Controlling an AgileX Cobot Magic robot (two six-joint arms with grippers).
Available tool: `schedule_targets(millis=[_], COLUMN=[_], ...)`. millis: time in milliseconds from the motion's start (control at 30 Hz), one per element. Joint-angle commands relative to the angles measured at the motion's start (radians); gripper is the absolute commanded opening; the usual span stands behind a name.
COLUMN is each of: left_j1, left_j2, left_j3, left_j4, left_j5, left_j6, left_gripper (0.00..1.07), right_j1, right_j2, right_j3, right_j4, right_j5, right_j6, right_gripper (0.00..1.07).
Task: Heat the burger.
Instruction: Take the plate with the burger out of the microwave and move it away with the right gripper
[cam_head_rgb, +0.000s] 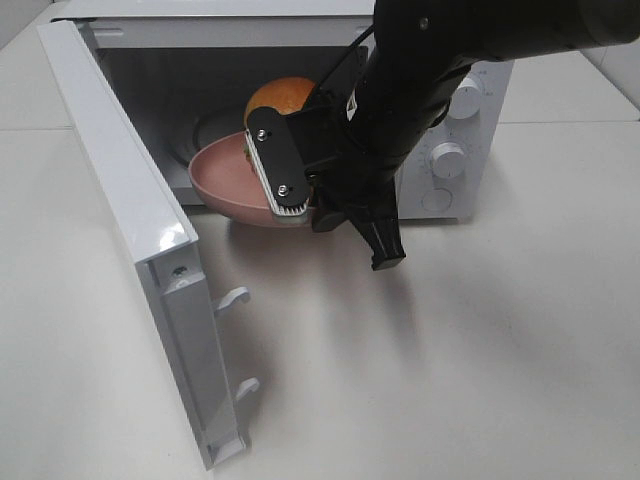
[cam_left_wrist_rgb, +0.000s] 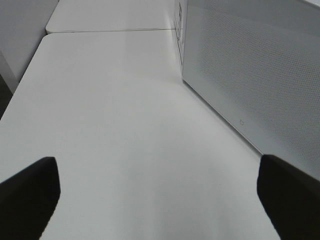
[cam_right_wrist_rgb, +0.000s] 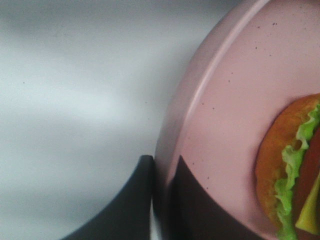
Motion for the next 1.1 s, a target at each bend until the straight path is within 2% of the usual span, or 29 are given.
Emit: schedule_targets(millis=[33,533,1100], left_j1=[0.002,0.002,0.002], left_j2=[-0.017,-0.017,-0.017], left_j3=[0.001,0.001,0.001], left_j4=[-0.007,-0.007,-0.007], left_j5=[-0.005,-0.005,-0.005], left_j6=[-0.004,-0.004,-0.004], left_gripper=[1.03,1.03,1.03], right_j1=[-0.008,0.007,0.008], right_j2=[-0.076,-0.192,-0.482], right_j3=[0.045,0.152,0.389], right_j4=[-0.088,-0.146,-0.171], right_j5=[-0.143,-0.170,-0.189], right_j6=[0.031,0.101,0.136], right_gripper=[0.01,0.01,0.01])
